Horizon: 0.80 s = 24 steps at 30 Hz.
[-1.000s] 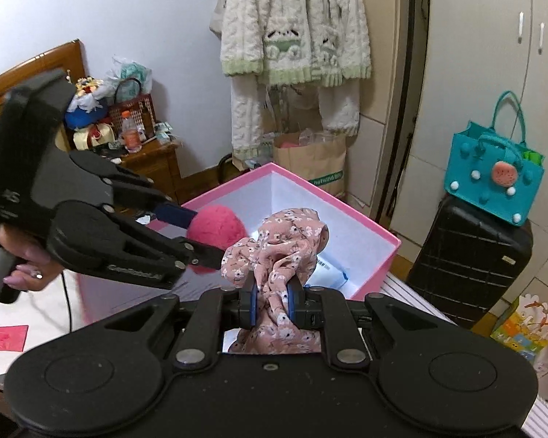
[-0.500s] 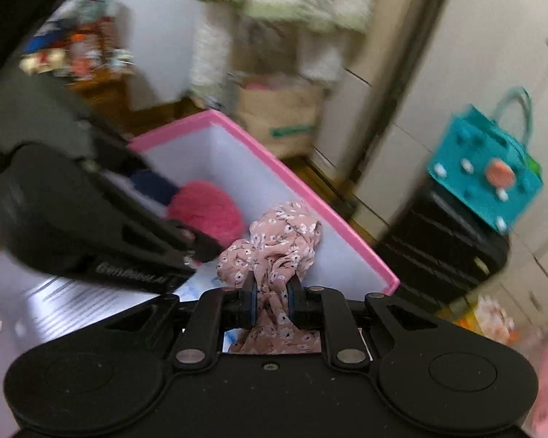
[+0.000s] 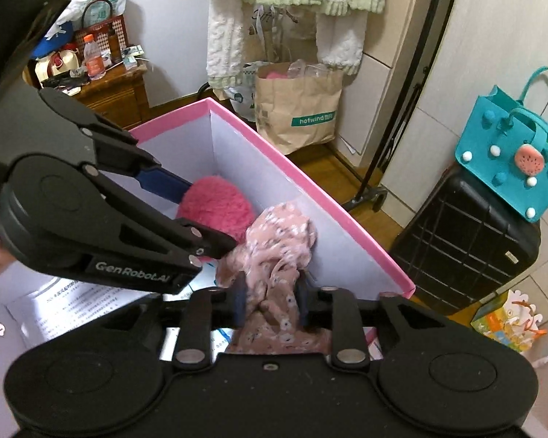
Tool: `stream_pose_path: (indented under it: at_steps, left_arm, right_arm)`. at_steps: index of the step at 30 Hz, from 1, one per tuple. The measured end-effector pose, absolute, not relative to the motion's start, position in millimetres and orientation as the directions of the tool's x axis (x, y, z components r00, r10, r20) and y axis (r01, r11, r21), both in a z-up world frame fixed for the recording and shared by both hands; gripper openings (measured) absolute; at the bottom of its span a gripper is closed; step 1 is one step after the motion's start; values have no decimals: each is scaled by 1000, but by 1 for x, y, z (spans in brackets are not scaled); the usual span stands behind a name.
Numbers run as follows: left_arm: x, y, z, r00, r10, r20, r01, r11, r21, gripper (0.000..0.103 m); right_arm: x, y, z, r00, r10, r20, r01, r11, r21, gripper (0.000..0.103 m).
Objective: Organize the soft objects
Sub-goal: 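Lower the pompom and scrunchie into the pink box with both tools, then open both tools and move them back toward the lilac plush on the bed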
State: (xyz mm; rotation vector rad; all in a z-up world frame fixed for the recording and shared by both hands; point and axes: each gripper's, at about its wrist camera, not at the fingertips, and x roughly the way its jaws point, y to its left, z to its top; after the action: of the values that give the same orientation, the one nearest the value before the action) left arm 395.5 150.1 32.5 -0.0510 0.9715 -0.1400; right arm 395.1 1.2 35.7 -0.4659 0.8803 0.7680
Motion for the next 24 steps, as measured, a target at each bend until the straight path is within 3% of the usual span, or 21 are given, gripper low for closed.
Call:
stream_pose_path:
  at_steps: [10,18,24]
  left_arm:
    - [391,149,33,558,-167,-813,72,986,-154,63]
    - [364,139,54,516,-105,-850,94,993,-66,63]
    - [332,141,87,542,-104,-834,93,994,-64,64]
  right_arm:
    - [382,-16,47,486,382,-786,-697,712,-85,46]
    - [357,-44,84,429,487,-761,-670,736,93,48]
    - [332,-53,101,411,516,-752,-662,736,142,48]
